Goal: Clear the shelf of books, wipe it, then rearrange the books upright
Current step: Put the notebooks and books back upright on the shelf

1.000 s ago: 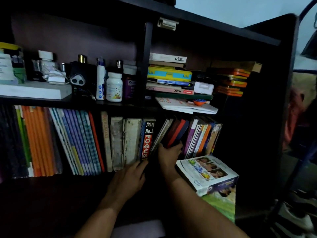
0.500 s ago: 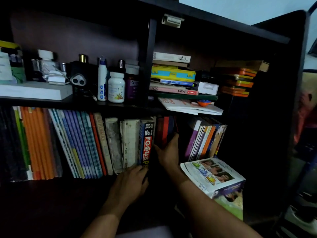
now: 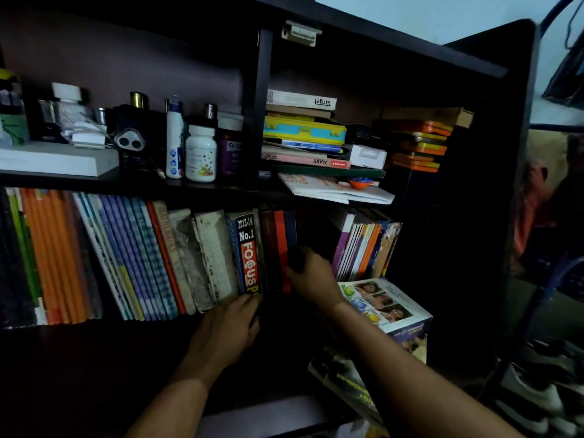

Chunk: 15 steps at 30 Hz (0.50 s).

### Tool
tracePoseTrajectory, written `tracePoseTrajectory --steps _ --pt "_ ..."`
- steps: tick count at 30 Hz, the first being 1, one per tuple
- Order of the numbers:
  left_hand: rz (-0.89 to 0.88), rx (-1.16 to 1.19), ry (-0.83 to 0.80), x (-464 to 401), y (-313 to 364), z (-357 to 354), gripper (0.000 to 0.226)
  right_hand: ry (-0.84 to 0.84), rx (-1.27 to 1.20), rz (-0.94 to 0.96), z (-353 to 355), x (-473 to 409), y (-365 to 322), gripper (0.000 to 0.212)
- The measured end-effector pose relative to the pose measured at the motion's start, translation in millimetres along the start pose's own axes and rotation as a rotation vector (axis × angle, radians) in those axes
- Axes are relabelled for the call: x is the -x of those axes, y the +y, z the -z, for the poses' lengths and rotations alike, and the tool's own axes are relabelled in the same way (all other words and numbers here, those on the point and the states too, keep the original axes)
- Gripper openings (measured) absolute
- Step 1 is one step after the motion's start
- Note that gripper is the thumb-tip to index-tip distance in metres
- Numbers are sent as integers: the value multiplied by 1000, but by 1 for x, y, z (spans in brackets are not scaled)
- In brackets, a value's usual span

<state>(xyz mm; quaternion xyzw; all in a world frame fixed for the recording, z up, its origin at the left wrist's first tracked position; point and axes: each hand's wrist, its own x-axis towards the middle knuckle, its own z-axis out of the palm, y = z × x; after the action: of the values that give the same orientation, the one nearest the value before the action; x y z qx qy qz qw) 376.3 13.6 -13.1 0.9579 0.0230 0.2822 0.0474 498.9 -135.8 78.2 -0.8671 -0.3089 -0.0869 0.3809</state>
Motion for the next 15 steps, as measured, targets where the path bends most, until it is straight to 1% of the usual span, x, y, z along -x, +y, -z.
tracePoseTrajectory --steps 3,4,6,8,10,11,13,14,15 --pt "11 -3 -12 1 -1 3 35 217 -91 55 26 4 -7 19" --pt "4 -17 -9 1 -1 3 34 288 -106 78 34 5 -8 14" --pt "-4 -31 -9 1 0 4 31 400 -138 93 46 5 -5 11" --pt "-3 -10 -10 0 0 4 35 448 -161 31 55 5 0 11" --pt "14 32 4 1 -1 4 35 387 -92 -84 63 11 12 7" --pt "22 65 2 1 1 4 36 343 42 -154 69 19 25 17" --pt "21 89 10 1 3 6 40 281 372 -302 81 44 58 43" --pt "23 85 9 1 4 7 41 266 453 -368 86 59 75 55" --pt "29 82 4 1 5 8 42 249 470 -427 91 72 89 64"
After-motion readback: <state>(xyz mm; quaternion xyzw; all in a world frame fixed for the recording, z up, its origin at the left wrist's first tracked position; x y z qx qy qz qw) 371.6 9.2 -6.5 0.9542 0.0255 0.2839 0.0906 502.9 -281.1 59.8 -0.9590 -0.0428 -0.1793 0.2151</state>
